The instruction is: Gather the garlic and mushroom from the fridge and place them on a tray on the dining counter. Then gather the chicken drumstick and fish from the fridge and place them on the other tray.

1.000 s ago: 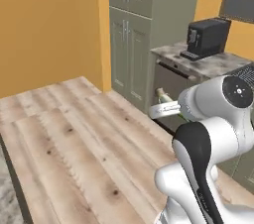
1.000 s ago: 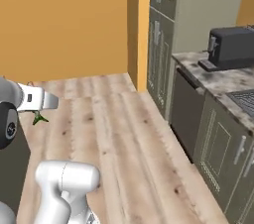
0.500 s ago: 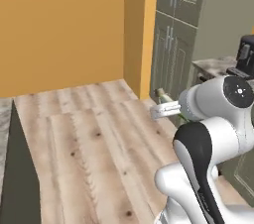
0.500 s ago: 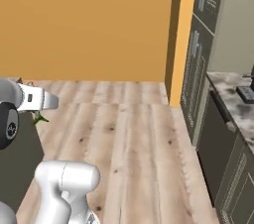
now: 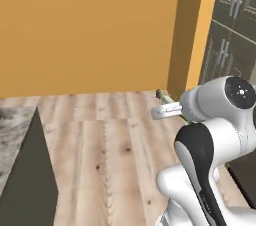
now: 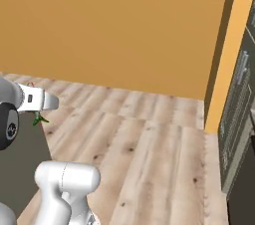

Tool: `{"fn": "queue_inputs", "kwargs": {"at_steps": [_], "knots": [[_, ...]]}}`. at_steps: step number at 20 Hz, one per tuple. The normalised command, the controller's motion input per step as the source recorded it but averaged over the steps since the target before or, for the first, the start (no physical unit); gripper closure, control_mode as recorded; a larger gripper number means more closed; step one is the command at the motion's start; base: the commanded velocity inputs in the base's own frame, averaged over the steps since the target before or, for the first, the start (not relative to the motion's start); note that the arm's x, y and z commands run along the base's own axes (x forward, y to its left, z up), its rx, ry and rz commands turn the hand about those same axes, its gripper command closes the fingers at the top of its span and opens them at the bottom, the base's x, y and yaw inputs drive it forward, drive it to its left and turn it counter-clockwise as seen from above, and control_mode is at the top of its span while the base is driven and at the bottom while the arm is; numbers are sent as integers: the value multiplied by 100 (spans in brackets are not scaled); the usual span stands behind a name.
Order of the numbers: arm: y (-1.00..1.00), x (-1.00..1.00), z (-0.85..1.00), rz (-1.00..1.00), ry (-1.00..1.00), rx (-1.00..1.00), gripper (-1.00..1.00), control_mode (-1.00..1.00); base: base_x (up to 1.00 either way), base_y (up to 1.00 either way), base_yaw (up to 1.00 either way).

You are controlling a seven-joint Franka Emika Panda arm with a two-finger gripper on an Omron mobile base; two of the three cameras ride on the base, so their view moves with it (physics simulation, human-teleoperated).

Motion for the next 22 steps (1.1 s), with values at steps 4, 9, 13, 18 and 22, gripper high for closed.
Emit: {"fn": "queue_inputs", "kwargs": {"at_steps": [4,9,13,18,22], "knots": [[0,0,0,0,0,0,100,100,93,-37,43],[0,0,0,0,0,0,100,100,95,-35,43],[0,0,0,0,0,0,100,100,97,-33,44],[0,0,0,0,0,0,100,100,94,-34,44],[0,0,0,0,0,0,100,100,90,-34,45]]}}
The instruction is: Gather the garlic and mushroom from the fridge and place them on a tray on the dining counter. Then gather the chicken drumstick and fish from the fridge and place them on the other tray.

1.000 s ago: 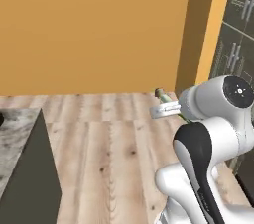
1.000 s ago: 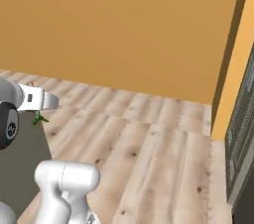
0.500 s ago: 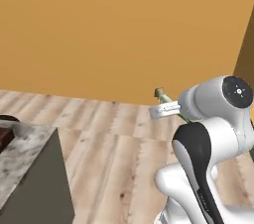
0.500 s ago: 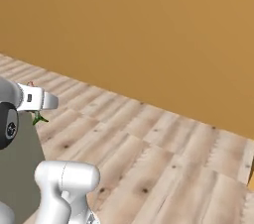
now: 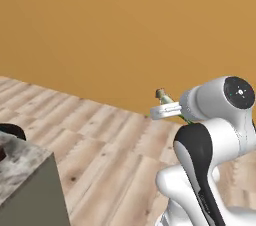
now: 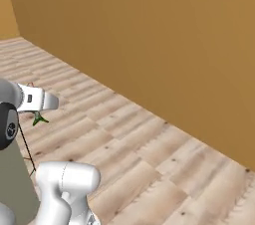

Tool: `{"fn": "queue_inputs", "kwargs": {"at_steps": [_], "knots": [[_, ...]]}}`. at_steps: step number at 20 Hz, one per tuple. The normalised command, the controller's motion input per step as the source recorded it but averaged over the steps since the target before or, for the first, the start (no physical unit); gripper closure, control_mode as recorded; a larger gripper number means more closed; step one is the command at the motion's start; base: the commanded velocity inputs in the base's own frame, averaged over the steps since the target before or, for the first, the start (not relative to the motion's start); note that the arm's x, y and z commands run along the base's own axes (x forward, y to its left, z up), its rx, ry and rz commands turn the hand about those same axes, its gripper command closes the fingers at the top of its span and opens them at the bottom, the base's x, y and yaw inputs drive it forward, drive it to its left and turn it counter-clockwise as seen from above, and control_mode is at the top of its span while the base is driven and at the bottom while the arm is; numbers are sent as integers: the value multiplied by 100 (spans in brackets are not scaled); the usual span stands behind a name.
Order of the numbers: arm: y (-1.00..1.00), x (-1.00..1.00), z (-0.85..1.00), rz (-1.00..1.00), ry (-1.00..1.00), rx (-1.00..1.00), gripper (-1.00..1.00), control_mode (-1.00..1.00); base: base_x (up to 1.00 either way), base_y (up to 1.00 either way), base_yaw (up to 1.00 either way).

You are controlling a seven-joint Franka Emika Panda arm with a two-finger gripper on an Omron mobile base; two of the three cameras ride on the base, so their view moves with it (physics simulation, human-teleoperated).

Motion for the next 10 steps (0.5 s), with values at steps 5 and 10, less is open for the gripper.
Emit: {"fn": "queue_inputs", "kwargs": {"at_steps": [5,10], "knots": [[0,0,0,0,0,0,100,100,88,-33,46],[0,0,0,0,0,0,100,100,85,-32,47]]}}
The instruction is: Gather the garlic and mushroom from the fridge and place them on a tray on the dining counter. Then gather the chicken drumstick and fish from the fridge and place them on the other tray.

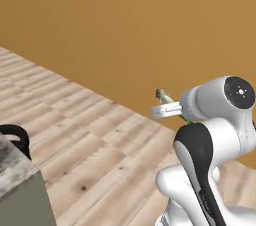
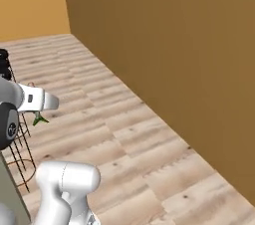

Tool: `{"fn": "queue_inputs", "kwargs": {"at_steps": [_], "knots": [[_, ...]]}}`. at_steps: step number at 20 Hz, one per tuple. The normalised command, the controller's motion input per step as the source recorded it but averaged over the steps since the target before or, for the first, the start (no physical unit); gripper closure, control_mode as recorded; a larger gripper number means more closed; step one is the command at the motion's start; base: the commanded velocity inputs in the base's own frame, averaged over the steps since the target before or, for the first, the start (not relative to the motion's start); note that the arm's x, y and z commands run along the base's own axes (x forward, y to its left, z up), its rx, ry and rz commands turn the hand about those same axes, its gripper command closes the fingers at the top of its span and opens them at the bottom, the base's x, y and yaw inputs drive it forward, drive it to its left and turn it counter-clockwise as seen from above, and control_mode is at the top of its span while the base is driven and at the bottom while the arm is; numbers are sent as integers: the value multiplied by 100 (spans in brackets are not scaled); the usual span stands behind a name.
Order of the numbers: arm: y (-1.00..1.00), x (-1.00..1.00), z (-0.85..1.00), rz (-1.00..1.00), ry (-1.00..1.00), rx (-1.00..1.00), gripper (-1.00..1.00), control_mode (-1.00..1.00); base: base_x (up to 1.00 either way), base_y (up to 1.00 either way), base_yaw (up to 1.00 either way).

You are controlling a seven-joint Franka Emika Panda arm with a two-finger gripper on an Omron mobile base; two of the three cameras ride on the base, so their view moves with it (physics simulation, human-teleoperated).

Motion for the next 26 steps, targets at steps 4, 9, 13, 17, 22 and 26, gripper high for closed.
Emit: {"fn": "queue_inputs", "kwargs": {"at_steps": [4,9,13,17,22,26], "knots": [[0,0,0,0,0,0,100,100,84,-30,48],[0,0,0,0,0,0,100,100,82,-30,49],[0,0,0,0,0,0,100,100,77,-31,50],[0,0,0,0,0,0,100,100,76,-30,51],[0,0,0,0,0,0,100,100,75,-29,51],[0,0,0,0,0,0,100,100,74,-31,51]]}}
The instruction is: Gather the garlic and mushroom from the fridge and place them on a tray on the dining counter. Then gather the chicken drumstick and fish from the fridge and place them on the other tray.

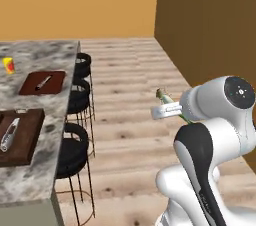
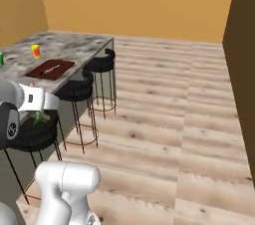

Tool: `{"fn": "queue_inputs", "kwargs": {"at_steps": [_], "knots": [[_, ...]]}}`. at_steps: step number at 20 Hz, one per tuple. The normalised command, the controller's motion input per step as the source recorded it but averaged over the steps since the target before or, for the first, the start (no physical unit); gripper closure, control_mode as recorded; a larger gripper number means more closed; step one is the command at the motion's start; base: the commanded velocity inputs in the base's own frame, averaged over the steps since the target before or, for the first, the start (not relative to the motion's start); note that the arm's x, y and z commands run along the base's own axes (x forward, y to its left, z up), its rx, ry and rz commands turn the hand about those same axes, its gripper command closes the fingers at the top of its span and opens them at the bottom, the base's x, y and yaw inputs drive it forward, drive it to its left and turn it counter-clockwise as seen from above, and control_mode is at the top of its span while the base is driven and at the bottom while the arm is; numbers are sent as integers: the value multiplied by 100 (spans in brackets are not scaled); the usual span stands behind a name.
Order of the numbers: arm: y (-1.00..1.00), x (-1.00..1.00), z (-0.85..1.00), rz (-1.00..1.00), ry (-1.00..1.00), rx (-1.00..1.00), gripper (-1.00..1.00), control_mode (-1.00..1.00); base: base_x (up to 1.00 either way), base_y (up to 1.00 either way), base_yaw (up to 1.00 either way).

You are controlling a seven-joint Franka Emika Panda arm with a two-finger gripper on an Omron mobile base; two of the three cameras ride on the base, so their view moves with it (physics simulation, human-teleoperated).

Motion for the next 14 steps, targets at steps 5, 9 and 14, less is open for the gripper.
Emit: {"fn": "queue_inputs", "kwargs": {"at_steps": [5,9,14], "knots": [[0,0,0,0,0,0,100,100,71,-36,50],[0,0,0,0,0,0,100,100,64,-43,48],[0,0,0,0,0,0,100,100,53,-50,47]]}}
